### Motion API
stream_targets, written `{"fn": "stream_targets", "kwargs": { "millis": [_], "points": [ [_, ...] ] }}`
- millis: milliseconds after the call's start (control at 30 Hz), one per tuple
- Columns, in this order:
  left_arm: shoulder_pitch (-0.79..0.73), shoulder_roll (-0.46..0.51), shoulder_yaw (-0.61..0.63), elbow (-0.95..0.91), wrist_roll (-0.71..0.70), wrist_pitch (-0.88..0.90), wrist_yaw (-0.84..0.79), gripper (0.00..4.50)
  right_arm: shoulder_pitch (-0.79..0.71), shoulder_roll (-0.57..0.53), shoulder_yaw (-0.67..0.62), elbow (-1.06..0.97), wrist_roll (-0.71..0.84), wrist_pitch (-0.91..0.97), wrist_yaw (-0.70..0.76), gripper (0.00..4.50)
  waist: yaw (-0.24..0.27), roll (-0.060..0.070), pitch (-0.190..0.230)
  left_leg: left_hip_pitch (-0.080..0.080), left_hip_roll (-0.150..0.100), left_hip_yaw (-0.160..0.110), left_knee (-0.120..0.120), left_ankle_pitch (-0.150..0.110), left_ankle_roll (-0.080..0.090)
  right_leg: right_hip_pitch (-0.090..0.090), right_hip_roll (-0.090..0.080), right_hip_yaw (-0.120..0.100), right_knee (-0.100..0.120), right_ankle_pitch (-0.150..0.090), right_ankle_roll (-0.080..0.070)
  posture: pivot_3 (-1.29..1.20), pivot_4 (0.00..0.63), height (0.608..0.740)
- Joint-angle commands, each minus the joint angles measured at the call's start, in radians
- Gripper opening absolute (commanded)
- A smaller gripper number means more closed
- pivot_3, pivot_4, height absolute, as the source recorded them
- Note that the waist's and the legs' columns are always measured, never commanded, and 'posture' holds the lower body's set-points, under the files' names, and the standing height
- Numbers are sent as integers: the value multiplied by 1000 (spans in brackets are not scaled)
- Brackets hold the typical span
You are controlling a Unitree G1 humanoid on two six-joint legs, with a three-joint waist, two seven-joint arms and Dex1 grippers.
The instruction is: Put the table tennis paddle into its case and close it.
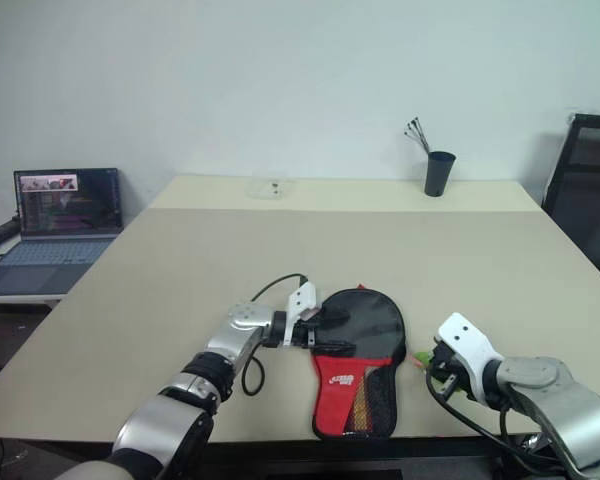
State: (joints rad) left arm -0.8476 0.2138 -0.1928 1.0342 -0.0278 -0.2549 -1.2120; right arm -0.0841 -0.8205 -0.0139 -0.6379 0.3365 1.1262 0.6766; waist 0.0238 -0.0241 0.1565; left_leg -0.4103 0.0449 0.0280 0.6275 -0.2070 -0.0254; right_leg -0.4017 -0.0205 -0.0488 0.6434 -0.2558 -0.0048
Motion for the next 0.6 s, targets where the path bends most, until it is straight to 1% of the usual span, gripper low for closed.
{"fn": "stream_targets", "kwargs": {
  "millis": [33,400,600],
  "points": [
    [53,5,-80,89,107,17,8,4054,30,-32,-44,-65,49,16,30,2,0,0,0,0,0,0,0,0,0,0,0,0,0,0,0,0,150,740],
    [53,-4,-89,94,120,13,14,4054,102,-79,-78,-179,184,66,70,2,0,0,0,0,0,-2,0,0,0,1,-1,-1,-1,-1,-2,0,150,740],
    [45,-2,-113,93,136,5,10,4054,147,-102,-85,-213,225,65,70,2,2,-1,0,0,-1,-3,0,-1,1,3,-2,-1,-3,-2,-1,0,150,740]
  ]
}}
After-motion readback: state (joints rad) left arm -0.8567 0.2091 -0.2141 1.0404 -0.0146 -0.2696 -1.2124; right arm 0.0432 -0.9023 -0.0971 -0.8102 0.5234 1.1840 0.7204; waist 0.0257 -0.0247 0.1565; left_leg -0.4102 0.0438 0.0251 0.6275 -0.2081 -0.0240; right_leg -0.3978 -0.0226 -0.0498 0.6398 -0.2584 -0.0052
